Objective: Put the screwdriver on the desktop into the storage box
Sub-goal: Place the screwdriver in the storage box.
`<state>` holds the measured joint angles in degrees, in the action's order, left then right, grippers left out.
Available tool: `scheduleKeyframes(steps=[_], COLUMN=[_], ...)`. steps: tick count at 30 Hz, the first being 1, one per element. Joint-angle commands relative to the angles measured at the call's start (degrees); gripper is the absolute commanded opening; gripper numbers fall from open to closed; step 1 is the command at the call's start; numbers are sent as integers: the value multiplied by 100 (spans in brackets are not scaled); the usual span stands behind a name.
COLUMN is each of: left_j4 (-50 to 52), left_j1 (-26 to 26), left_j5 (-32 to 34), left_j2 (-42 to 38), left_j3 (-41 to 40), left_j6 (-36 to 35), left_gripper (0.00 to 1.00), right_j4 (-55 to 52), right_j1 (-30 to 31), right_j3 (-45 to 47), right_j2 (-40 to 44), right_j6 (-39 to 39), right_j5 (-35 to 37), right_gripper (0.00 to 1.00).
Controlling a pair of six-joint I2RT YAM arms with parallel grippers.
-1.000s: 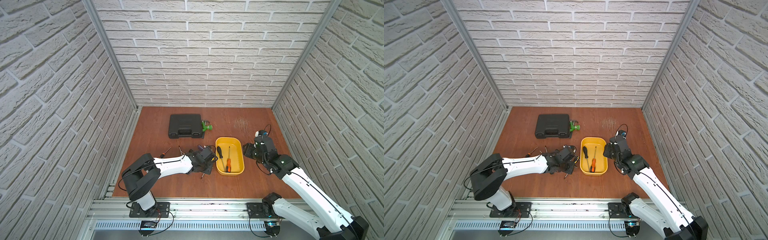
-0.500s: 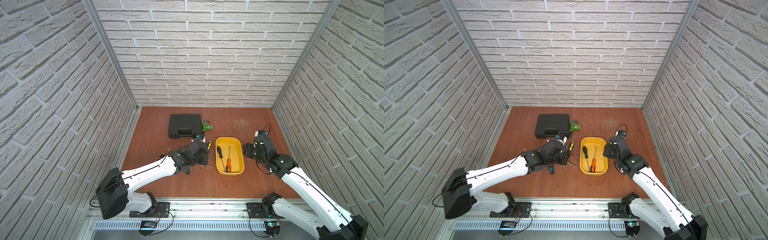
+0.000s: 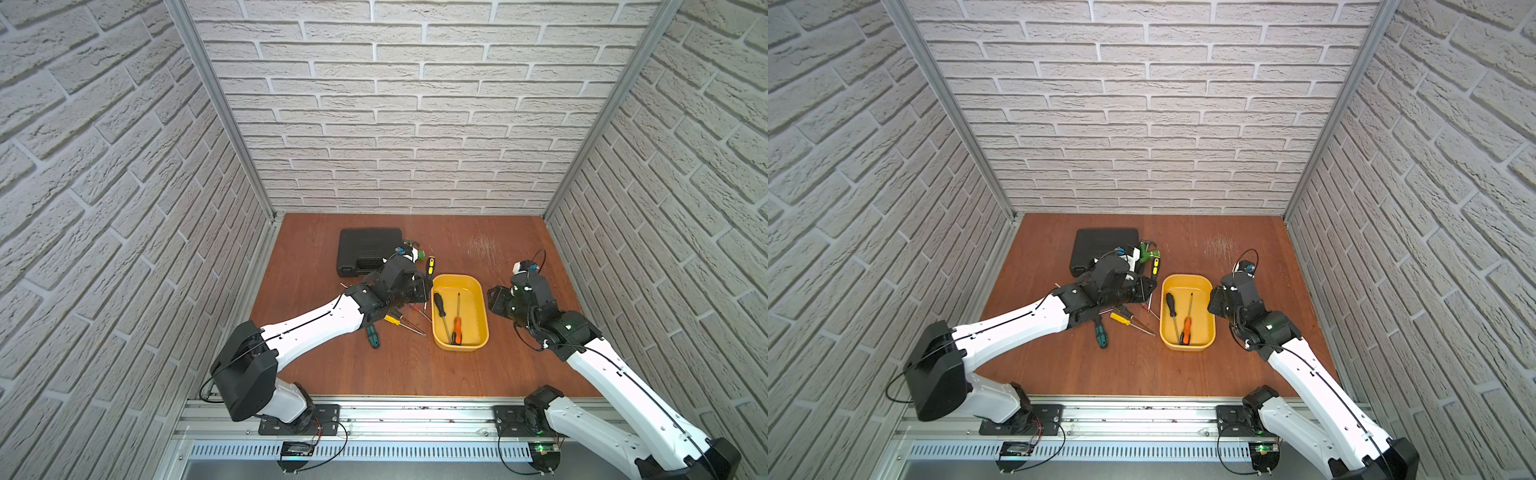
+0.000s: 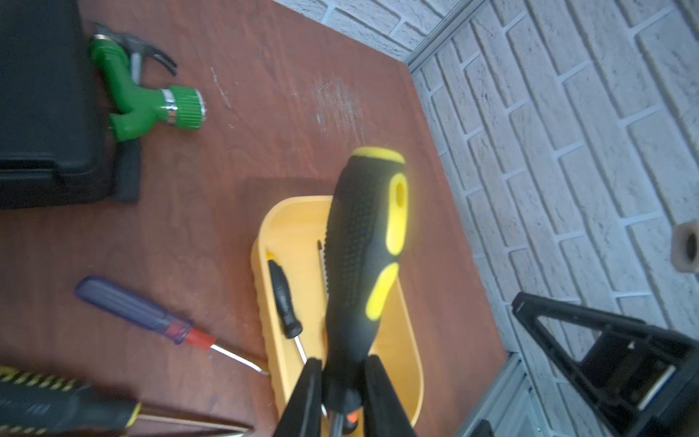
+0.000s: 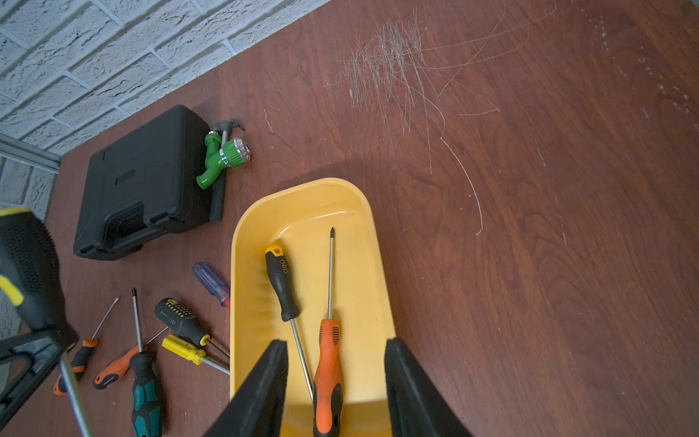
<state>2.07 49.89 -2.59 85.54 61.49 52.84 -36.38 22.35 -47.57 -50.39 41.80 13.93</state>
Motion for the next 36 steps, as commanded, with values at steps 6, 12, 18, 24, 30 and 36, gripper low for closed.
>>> scheduleKeyframes(steps=[6, 12, 18, 24, 30, 36], left_j4=[-949, -1158, -919, -845, -793, -818], left_j1=[333, 408, 414, 448, 493, 469], left_j5=[-535, -519, -596, -653, -595, -661], left_j2=[1040, 1377, 1601, 1795, 1903, 2077], left_j3=[691, 763, 938, 1033, 858, 848], left_j6=[553, 784, 833, 851, 889, 981], left_gripper=[0, 0, 0, 0, 0, 0], right_j4=[-54, -101, -81, -30, -79, -97], right_j1=[-42, -38, -38, -40, -38, -46], right_j3=[-271, -200, -168, -87, -96, -61], right_j2=[53, 144, 152, 153, 165, 214], right_j6=[123, 146, 165, 155, 95, 98], right_j5=[56, 98, 93, 102, 140, 152], right_gripper=[47, 48, 48, 48, 48, 47])
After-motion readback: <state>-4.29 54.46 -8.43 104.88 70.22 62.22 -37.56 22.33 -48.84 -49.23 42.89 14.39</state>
